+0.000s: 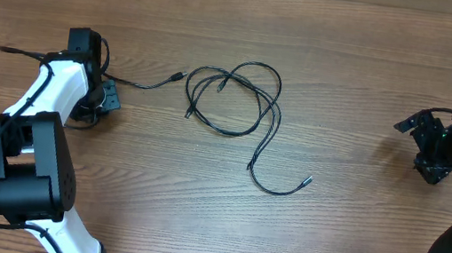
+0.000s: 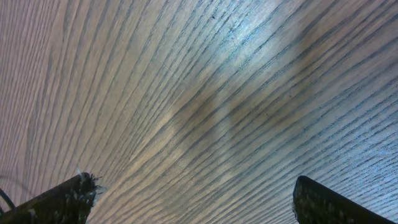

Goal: Untangle cables

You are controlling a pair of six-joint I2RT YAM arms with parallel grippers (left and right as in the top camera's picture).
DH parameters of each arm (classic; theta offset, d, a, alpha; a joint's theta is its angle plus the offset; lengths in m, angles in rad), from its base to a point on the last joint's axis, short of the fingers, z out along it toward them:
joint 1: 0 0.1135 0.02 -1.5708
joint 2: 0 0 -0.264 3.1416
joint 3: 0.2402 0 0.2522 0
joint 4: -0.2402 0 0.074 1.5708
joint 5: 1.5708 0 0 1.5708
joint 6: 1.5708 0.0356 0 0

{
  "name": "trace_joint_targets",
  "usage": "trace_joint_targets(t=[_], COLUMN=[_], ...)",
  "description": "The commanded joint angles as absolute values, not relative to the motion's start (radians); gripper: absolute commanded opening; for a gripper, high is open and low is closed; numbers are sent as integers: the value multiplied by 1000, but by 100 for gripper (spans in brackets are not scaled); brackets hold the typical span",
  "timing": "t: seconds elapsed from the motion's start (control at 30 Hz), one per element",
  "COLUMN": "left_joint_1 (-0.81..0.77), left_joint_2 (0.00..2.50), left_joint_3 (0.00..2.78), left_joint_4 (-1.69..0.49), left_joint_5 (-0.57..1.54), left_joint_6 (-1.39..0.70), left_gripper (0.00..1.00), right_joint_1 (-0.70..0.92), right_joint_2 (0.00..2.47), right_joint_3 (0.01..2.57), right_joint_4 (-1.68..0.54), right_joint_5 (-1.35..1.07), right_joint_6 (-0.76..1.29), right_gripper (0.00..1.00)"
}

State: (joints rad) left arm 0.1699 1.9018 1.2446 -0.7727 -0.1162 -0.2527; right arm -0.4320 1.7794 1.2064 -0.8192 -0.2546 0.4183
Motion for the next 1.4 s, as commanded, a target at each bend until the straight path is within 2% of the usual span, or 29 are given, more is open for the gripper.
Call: trace_joint_targets(t=[0.0,0.23,0.5,0.6,0.7,1.07,1.37], left_joint_1=[171,171,172,172,171,172,192], left_joint_2=[1843,1770,1759,1759,1761,1877,2067], left_joint_3=[1328,1637,1933,1955,1954,1950,1950], left_joint_4=[-785,-760,-388,-342,-430,-1065,-1235], left_joint_5=[-115,-115,-152,-187,-191,-243,-431], left_joint_6=[-247,-268,-246,-246,-246,-246,-245], left_gripper=[4,4,4,4,4,4,4], right_joint_1=[-433,-433,-433,-433,-433,-433,-433], right_joint_2=[1763,1763,1763,1763,1763,1763,1763], right_joint_3=[1230,1230,1230,1230,1230,1230,1230], right_joint_4=[-814,-814,-814,-814,-814,-814,-814], right_joint_5=[-247,-247,-247,-247,-247,-247,-247], right_joint_6=[422,422,422,422,422,422,422], right_gripper=[100,100,100,100,100,100,100])
